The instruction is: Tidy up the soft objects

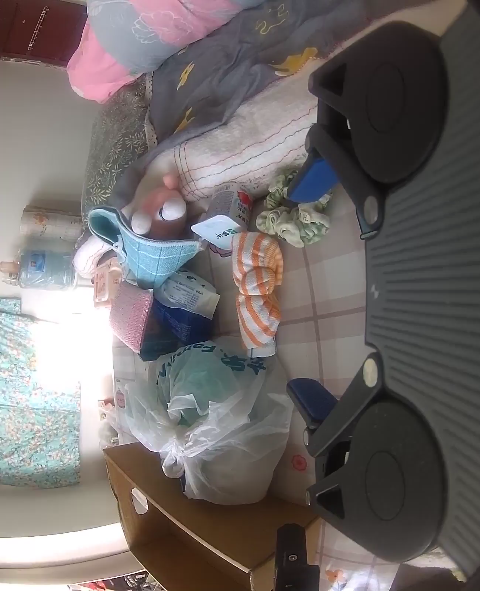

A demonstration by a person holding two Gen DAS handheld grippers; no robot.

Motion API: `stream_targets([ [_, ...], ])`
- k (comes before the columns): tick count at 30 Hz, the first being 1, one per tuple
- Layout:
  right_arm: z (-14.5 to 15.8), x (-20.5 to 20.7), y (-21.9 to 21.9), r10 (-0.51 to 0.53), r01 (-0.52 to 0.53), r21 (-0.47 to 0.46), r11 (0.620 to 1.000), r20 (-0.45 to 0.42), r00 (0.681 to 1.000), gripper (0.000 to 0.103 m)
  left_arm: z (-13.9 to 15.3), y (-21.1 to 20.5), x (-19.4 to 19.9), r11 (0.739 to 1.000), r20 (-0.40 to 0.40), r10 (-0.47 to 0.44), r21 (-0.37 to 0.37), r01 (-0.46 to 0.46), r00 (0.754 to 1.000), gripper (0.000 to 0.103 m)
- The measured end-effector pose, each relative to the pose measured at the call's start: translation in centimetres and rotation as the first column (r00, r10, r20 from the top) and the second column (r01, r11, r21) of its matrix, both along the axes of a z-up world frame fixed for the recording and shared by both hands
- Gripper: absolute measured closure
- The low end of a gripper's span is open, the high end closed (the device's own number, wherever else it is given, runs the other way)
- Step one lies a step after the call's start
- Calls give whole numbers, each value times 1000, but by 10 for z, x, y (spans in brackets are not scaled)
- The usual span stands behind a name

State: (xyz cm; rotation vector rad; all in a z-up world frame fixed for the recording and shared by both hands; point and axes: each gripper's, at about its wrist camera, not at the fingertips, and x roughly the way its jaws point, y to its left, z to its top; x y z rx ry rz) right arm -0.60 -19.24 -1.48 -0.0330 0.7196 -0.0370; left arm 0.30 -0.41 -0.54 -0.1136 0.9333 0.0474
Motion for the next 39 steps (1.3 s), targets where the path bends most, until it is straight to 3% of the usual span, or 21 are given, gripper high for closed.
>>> stream_targets([
  [16, 0, 9, 7, 26, -26, 7, 1000, -9, 1000, 1, 1, 6, 0, 999, -15, 44, -12, -44, 999, 1],
  [39, 3, 10, 11, 29, -29, -6, 1000, -15, 999, 1, 3, 7, 1, 999, -12, 40, -21, -40, 999, 1],
])
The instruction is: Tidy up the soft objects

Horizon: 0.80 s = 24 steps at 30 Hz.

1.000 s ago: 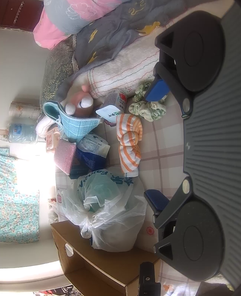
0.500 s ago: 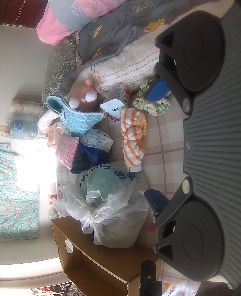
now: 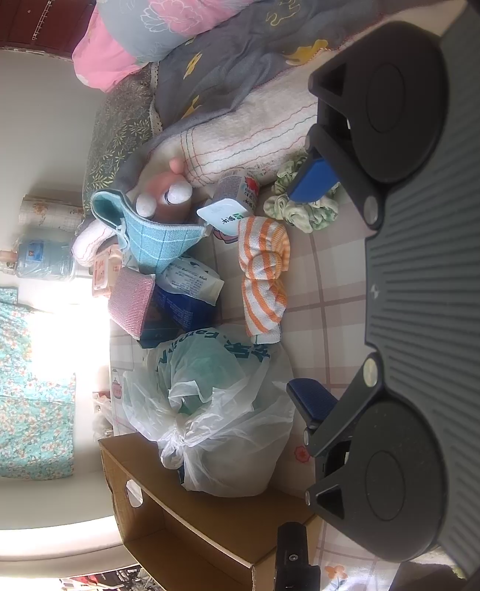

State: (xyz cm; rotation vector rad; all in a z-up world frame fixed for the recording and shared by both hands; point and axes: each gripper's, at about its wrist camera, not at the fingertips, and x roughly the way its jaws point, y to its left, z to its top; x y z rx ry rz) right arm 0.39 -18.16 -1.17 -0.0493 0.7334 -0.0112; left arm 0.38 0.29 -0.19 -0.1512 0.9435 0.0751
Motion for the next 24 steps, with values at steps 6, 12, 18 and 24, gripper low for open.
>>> stream_targets([
  [6, -1, 0, 0, -1, 1, 0, 1000, -2, 1000, 1, 0, 0, -1, 1000, -5, 4, -1, -4, 1000, 1],
  [12, -1, 1, -1, -3, 3, 2, 1000, -5, 1000, 1, 0, 1, -1, 1000, -5, 4, -2, -4, 1000, 1],
  [18, -2, 1, -1, -2, 2, 3, 1000, -7, 1000, 1, 0, 1, 0, 1000, -6, 4, -2, -4, 1000, 1],
  [24, -3, 1, -1, -2, 2, 3, 1000, -9, 1000, 1, -1, 2, -1, 1000, -8, 4, -2, -4, 1000, 1],
])
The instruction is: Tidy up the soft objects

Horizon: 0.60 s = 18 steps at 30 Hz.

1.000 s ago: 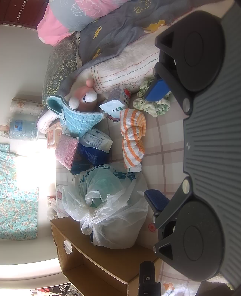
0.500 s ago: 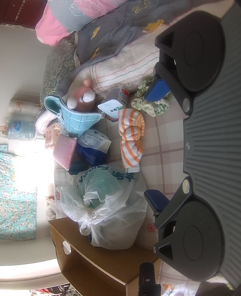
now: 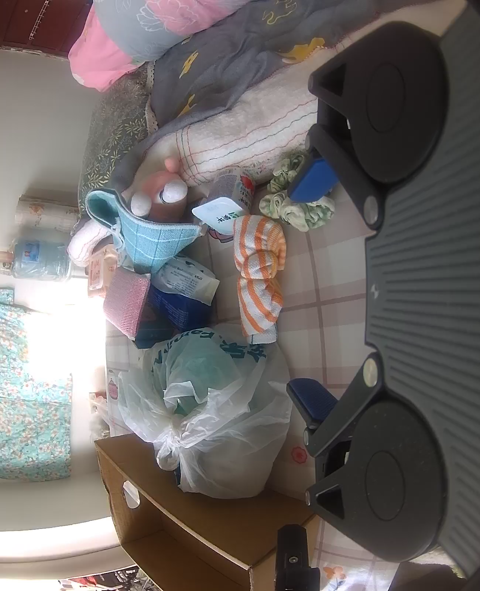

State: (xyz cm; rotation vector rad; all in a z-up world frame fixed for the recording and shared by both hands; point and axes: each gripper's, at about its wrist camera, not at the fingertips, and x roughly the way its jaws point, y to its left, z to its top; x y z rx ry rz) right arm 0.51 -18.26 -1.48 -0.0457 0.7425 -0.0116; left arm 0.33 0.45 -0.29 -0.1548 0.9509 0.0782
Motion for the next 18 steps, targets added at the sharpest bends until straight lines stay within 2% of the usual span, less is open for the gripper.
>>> stream_targets([
  [13, -1, 0, 0, -1, 1, -1, 1000, -2, 1000, 1, -2, 3, 0, 1000, -1, -1, 1, 1, 1000, 1],
  [18, -4, 0, -6, -20, 20, 14, 1000, -3, 1000, 1, 0, -4, -1, 999, 18, -32, 20, 32, 999, 1],
])
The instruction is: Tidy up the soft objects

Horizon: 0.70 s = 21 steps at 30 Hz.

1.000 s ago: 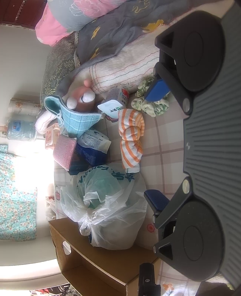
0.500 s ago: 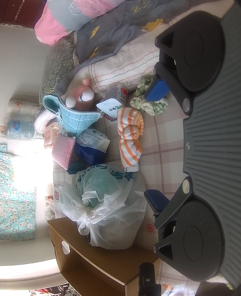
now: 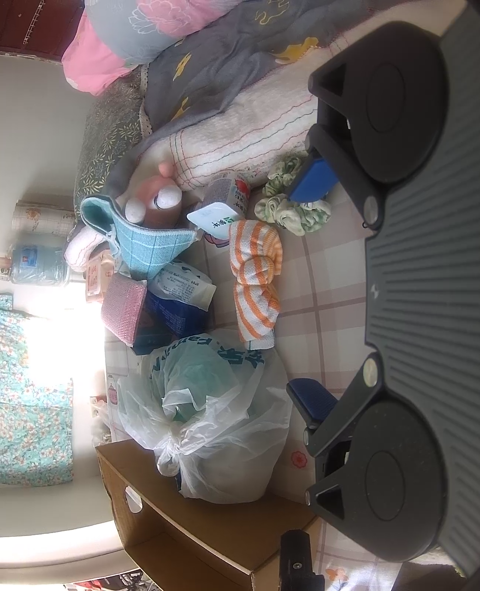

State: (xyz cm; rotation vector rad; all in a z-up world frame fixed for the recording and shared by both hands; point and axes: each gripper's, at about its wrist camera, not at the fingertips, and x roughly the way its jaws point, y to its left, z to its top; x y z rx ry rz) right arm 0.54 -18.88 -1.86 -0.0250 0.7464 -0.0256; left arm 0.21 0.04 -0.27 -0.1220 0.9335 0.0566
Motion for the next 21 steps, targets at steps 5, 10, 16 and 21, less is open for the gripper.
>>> stream_targets([
  [5, 2, -2, -20, -46, 46, 12, 999, 41, 998, 1, 9, -11, 1, 997, 52, -79, 17, 79, 995, 0],
  [10, 8, -4, -48, -73, 64, 79, 995, 110, 991, 1, 25, -18, 14, 981, 118, -188, -24, 192, 975, 0],
  [16, 24, 11, -77, -65, 21, 224, 974, 188, 980, 1, 57, -18, 47, 955, 210, -279, -46, 295, 937, 0],
  [21, 41, 49, -93, -39, -49, 337, 940, 248, 968, 1, 78, -29, 86, 932, 287, -359, 70, 355, 888, 0],
])
